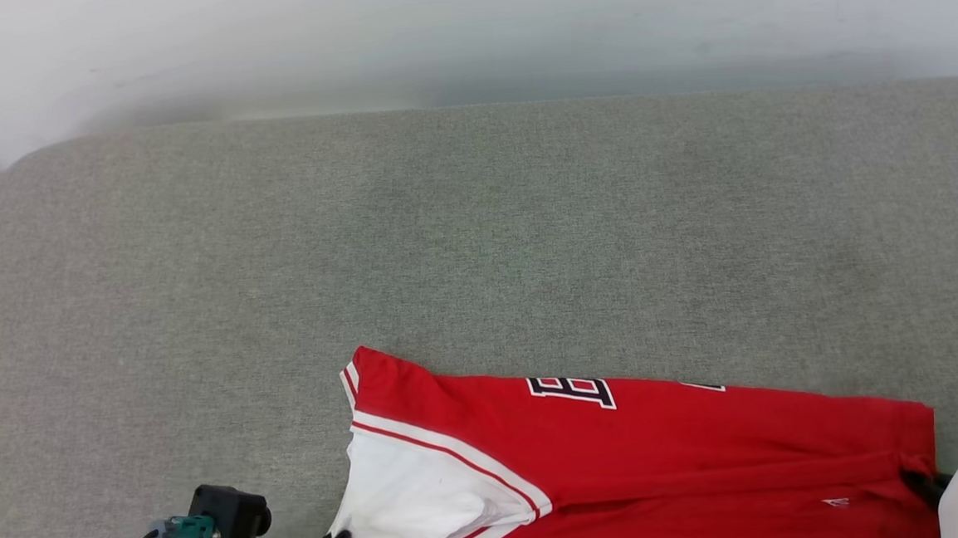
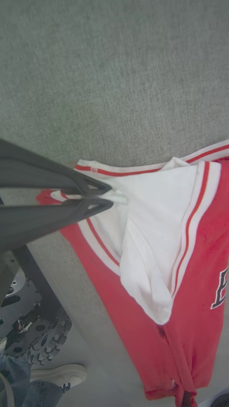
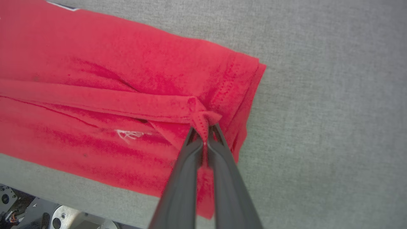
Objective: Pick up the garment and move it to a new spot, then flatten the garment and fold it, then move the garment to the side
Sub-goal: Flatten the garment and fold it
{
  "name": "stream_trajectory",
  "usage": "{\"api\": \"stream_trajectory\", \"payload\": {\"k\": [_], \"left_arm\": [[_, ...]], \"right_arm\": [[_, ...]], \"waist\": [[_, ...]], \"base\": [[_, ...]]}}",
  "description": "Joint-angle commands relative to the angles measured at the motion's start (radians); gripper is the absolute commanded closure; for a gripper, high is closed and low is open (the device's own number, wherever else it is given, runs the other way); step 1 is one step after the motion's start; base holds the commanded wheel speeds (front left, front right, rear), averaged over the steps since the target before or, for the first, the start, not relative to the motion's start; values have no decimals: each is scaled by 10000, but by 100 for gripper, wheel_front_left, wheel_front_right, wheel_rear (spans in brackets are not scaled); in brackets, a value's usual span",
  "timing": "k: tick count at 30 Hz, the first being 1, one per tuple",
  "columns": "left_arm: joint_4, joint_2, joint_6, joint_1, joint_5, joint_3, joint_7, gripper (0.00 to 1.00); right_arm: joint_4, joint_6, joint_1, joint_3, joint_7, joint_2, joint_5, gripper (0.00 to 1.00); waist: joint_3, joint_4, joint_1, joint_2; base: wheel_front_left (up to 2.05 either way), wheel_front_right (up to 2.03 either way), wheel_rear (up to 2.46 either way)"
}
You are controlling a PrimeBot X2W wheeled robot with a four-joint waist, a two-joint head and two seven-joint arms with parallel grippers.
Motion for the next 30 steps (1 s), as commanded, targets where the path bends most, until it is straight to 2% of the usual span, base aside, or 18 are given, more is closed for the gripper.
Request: {"api": "stream_trajectory", "payload": {"k": [1, 5, 11, 12, 13, 14, 18, 22, 24, 30], "left_arm": [[119, -48, -69, 73, 18, -31, -1, 100], [555, -185, -100, -14, 125, -262, 129, 100], [1221, -579, -257, -163, 228, -517, -47, 100], [1313, -588, -264, -198, 338, -544, -108, 65], [1391, -597, -252, -233, 441, -550, -227, 0], [1502, -642, -223, -216, 495, -557, -331, 0], [1692, -712, -265, -193, 610, -532, -645, 0], [1493, -846, -175, -363, 820, -292, -1394, 0], [1237, -947, -207, -471, 949, -57, -2047, 0], [1017, -1481, 371, -375, 1289, 1010, -4230, 0]], "right_arm": [[65, -4, 167, 151, -89, -190, -32, 100], [317, -5, 101, 695, -395, -636, -168, 100], [836, -4, -161, 1465, -880, -824, -103, 100], [852, -4, -221, 1584, -997, -875, -109, 75], [895, -4, -280, 1671, -1125, -950, -209, 12], [989, -4, -264, 1825, -1133, -1000, -185, 0], [946, -4, -329, 1984, -1349, -1124, 78, 0], [487, -4, -494, 1558, -1351, -1090, 495, 0], [140, -4, -499, 1222, -1220, -953, 707, 0], [-684, -4, -420, -14, -710, -257, 930, 0]], "waist": [[12, -21, 1, 0], [34, -64, 1, 0], [1, -130, 1, 0], [-17, -138, 1, 0], [-47, -150, 1, 0], [-104, -159, 1, 0], [-373, -187, 1, 0], [-604, -194, 1, 0], [-702, -199, 1, 0], [-847, -231, 1, 0]], "base": [[0, 0, 0], [0, 0, 0], [0, 0, 0], [0, 0, 0], [0, 0, 0], [0, 0, 0], [0, 0, 0], [0, 0, 0], [0, 0, 0], [0, 0, 0]]}}
